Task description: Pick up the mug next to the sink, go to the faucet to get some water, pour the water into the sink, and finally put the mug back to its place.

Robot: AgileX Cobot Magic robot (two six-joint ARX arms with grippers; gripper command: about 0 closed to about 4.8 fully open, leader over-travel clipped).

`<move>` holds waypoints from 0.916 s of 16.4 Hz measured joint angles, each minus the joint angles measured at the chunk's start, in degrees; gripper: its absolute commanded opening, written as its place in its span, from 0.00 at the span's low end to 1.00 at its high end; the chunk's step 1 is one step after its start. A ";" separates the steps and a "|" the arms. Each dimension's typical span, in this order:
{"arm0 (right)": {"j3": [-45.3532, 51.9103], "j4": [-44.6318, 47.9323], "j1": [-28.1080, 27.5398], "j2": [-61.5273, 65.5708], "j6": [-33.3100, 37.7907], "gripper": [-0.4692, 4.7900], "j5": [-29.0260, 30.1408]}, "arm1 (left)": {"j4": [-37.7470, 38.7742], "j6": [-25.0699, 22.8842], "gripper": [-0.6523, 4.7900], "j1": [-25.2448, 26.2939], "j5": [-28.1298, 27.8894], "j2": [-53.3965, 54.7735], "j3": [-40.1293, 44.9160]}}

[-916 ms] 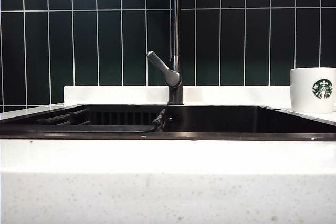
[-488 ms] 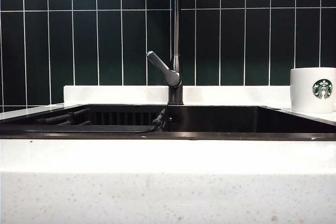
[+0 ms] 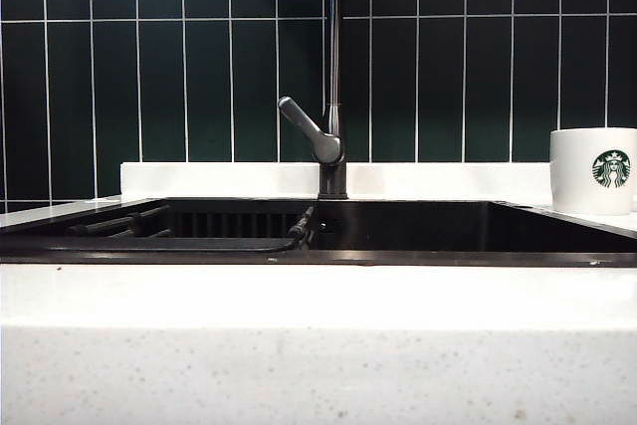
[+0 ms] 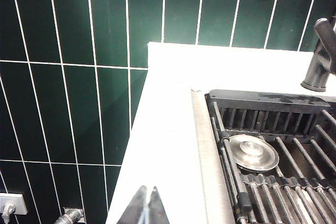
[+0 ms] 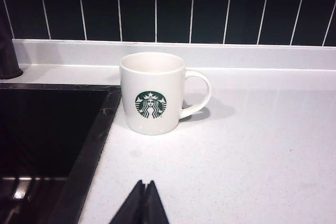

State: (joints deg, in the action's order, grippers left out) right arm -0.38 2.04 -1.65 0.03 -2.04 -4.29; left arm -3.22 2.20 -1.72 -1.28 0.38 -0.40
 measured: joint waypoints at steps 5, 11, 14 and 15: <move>0.00 0.02 0.00 0.00 0.00 0.07 0.00 | 0.00 -0.02 0.11 0.00 0.00 0.00 0.00; 0.00 -0.98 0.00 0.00 0.02 0.07 0.02 | 1.09 -1.36 0.11 0.00 0.28 0.00 0.00; -0.02 0.96 0.09 0.00 5.33 0.07 -0.02 | 0.33 -1.38 0.11 0.00 2.67 0.00 -0.04; -0.13 0.92 0.09 0.00 5.86 0.07 -1.31 | 0.02 -1.36 0.11 0.00 2.71 0.00 -0.46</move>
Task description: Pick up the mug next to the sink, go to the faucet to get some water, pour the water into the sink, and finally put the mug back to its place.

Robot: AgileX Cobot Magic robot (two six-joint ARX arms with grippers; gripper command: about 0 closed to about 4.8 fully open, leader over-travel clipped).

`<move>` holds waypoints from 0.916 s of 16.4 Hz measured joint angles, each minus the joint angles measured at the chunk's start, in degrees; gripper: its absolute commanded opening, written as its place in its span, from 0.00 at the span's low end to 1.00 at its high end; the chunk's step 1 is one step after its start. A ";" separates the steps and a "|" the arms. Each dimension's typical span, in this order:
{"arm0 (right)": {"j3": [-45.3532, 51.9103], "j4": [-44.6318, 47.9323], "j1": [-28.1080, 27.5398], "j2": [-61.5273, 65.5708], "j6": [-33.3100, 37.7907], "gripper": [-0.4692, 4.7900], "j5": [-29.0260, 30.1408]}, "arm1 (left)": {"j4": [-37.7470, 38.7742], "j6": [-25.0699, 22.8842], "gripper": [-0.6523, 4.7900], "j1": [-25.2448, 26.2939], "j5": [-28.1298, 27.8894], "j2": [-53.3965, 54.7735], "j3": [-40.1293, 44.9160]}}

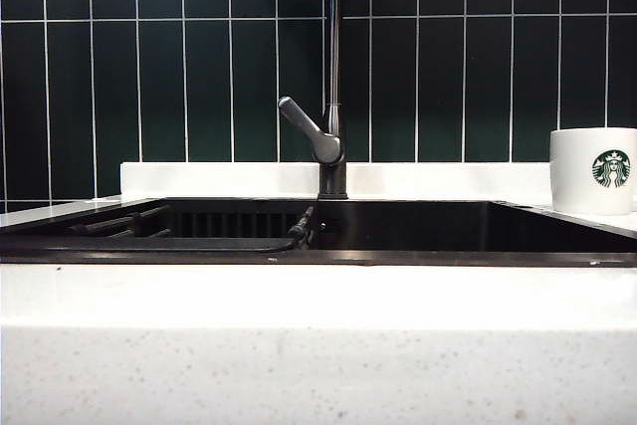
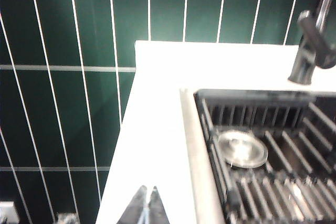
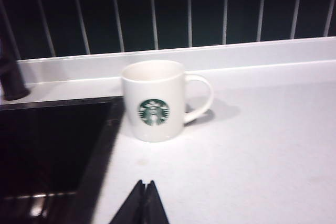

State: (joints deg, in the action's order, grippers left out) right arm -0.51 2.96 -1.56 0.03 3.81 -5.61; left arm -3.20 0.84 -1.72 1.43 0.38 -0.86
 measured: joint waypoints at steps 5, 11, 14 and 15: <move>-10.32 -7.34 0.00 0.04 3.54 0.07 -5.73 | -0.50 0.96 0.11 0.00 1.53 0.26 -8.24; -27.06 -23.32 0.00 7.04 0.85 0.07 -6.64 | 2.16 -4.96 0.11 -3.26 5.62 18.91 -25.94; -34.51 -23.21 0.00 17.20 -2.49 0.07 -6.71 | 2.56 -5.70 0.11 -3.26 7.08 24.04 -29.09; -37.20 -23.41 -0.02 22.27 -3.39 0.07 -6.75 | 2.86 -7.02 0.11 -3.26 8.72 25.14 -29.11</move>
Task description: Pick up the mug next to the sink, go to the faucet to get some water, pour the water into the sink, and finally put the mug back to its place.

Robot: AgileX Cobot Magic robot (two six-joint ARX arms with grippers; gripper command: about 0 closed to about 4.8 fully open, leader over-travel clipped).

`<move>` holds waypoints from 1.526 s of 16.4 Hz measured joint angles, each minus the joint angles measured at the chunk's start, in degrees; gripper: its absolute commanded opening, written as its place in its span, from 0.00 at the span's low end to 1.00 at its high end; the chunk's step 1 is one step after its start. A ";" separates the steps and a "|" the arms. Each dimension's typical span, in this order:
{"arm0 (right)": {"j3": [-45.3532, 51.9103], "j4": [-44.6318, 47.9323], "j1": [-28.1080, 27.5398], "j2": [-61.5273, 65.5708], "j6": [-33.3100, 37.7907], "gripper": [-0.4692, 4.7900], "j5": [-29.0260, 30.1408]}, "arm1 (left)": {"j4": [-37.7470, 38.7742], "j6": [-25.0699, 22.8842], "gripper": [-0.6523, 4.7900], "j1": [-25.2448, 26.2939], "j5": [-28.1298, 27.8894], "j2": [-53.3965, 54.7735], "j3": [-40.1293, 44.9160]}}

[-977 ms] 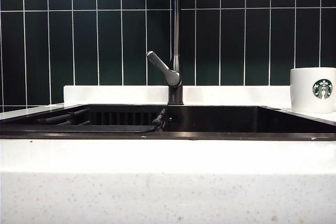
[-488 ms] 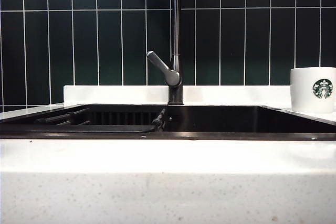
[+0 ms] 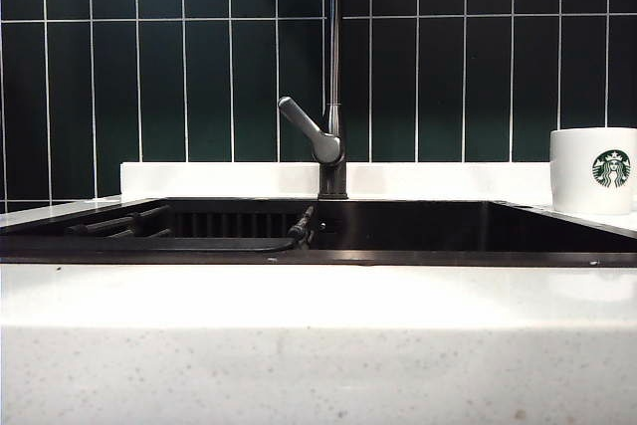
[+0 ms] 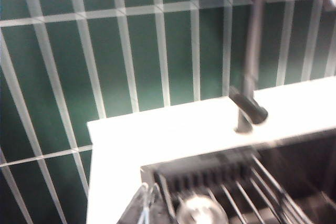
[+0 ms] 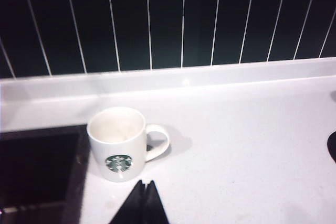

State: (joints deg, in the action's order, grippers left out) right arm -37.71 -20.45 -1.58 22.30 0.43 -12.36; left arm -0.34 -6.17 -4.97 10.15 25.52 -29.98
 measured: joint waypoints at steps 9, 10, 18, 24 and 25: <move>-4.26 5.27 -0.35 21.77 -9.66 0.27 -13.14 | -11.45 -3.48 0.11 0.04 10.25 20.11 0.07; -4.26 6.43 -0.35 23.85 -9.86 0.31 -13.16 | -18.03 -3.48 0.12 0.02 10.27 22.58 0.04; -3.98 21.55 -5.35 41.62 -7.32 0.50 -5.84 | -29.53 -3.30 0.34 0.02 10.29 40.44 -0.50; -2.25 31.39 -10.27 50.16 -7.04 0.52 2.69 | -35.04 -5.75 0.38 0.04 13.14 46.56 -5.22; -1.31 33.86 -10.40 50.42 -6.97 0.54 3.87 | -34.93 -5.81 0.43 0.04 13.44 47.76 -6.05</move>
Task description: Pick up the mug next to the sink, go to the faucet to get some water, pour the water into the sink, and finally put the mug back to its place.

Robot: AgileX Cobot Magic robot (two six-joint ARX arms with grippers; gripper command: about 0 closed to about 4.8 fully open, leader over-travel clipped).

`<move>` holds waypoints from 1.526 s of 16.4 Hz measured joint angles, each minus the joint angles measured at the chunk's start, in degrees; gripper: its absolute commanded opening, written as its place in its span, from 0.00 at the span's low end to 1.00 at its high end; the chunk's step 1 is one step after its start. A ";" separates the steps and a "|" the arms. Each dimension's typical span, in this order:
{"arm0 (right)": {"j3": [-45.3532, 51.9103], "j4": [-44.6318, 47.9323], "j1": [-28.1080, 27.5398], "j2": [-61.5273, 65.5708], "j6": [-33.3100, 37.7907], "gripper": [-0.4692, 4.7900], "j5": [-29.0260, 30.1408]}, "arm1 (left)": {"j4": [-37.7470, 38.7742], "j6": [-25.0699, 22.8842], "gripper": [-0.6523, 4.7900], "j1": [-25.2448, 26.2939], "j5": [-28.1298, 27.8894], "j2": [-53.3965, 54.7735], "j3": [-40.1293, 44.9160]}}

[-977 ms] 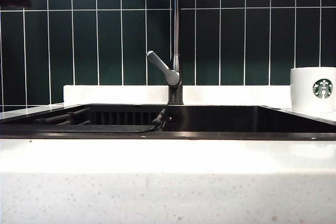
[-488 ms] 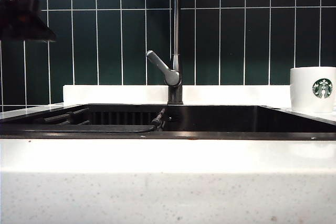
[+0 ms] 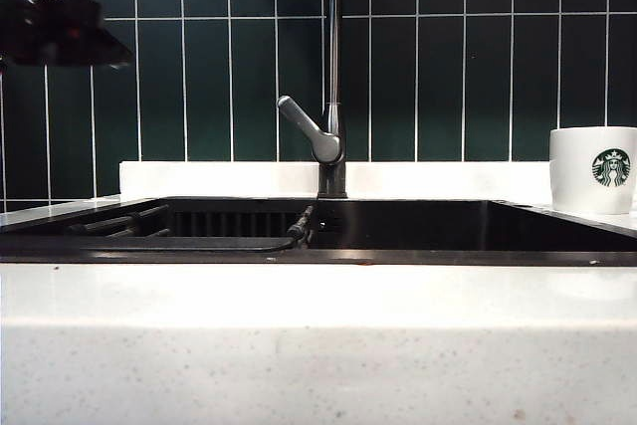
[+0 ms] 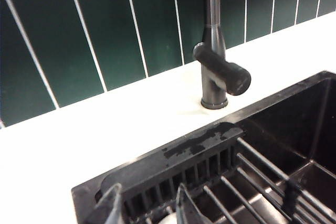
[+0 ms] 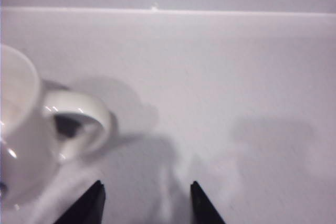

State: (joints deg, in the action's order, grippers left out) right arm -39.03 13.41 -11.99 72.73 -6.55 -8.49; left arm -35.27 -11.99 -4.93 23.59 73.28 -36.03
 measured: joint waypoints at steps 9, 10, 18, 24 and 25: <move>2.82 14.10 -0.68 10.51 -1.81 0.58 6.91 | 0.00 0.00 0.47 0.00 8.13 12.02 -5.99; 2.82 16.09 -0.68 11.52 -2.32 0.58 7.10 | 0.22 0.00 0.47 0.00 8.35 12.74 -5.99; 2.75 23.19 -4.24 16.09 -2.54 0.63 11.32 | 0.09 -0.02 0.47 0.00 8.35 14.01 -6.03; 2.43 29.16 -4.20 18.01 -2.54 0.63 14.86 | -0.07 -0.02 0.47 0.00 8.35 14.01 -6.05; 2.38 29.75 -4.22 18.60 -2.54 0.63 14.88 | -0.09 -0.04 0.47 0.00 8.35 14.01 -6.05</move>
State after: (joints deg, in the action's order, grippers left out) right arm -36.64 43.16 -16.21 91.33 -9.08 6.39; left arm -35.35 -12.03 -4.93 31.94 87.29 -42.09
